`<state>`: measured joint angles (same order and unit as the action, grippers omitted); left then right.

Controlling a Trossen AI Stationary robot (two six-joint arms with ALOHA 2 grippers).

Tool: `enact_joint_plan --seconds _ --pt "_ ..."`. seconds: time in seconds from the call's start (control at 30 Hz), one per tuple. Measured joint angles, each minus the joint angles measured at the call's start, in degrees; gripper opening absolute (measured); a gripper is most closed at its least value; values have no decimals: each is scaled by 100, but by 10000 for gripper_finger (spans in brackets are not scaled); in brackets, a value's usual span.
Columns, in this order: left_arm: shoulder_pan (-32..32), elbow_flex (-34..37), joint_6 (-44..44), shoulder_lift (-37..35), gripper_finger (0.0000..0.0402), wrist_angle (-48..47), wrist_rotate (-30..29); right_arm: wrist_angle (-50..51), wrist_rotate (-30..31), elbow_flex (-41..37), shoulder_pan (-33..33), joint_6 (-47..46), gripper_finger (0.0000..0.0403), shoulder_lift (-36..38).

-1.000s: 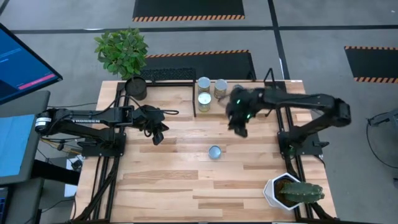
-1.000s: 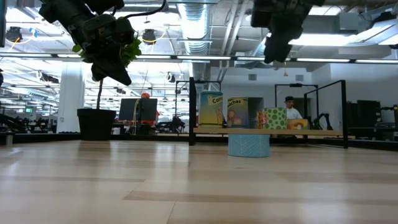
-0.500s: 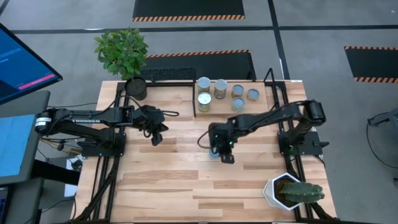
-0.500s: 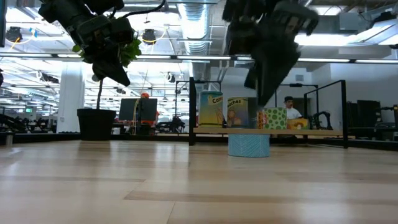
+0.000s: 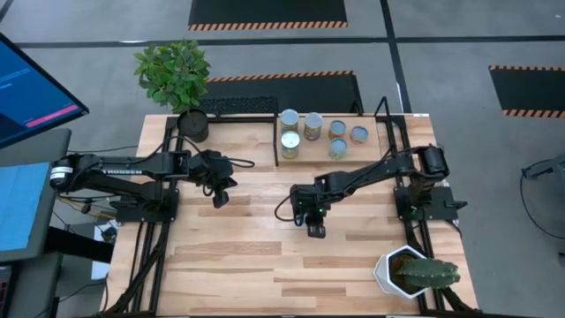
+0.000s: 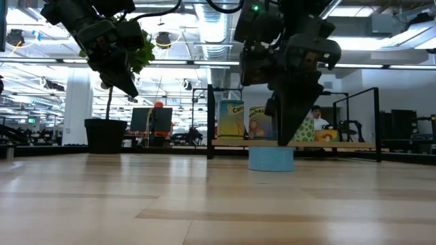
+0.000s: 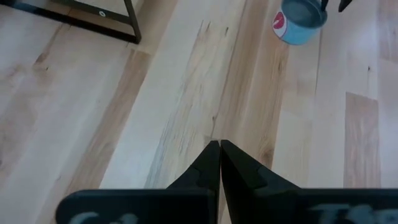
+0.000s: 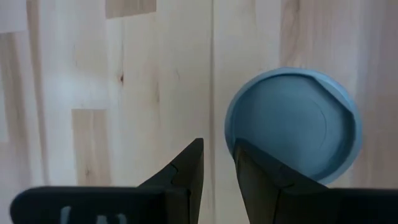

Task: Pick and place cans onto a shelf
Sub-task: Put the canned tuna on the shelf

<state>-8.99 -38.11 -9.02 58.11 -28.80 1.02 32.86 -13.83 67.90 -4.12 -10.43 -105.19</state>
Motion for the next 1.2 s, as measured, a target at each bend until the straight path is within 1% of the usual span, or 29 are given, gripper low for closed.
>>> enact_joint_plan --seconds 0.27,0.47,0.63,0.77,0.9,1.2 --pt "0 0 0 0 0 -23 2 -145 190 -4 8 192 120 -2" --pt "0 1 85 0 0 -24 4 -283 222 -8 9 699 120 -9" --pt "-1 0 87 0 0 -24 4 -308 219 -9 13 822 120 -9" --pt "1 1 87 0 0 -24 4 -305 227 25 14 1103 120 52" --pt "-1 0 87 0 0 -24 4 -323 426 150 28 1338 120 61" --pt "0 1 87 0 0 -79 4 -234 383 175 48 1582 120 -24"
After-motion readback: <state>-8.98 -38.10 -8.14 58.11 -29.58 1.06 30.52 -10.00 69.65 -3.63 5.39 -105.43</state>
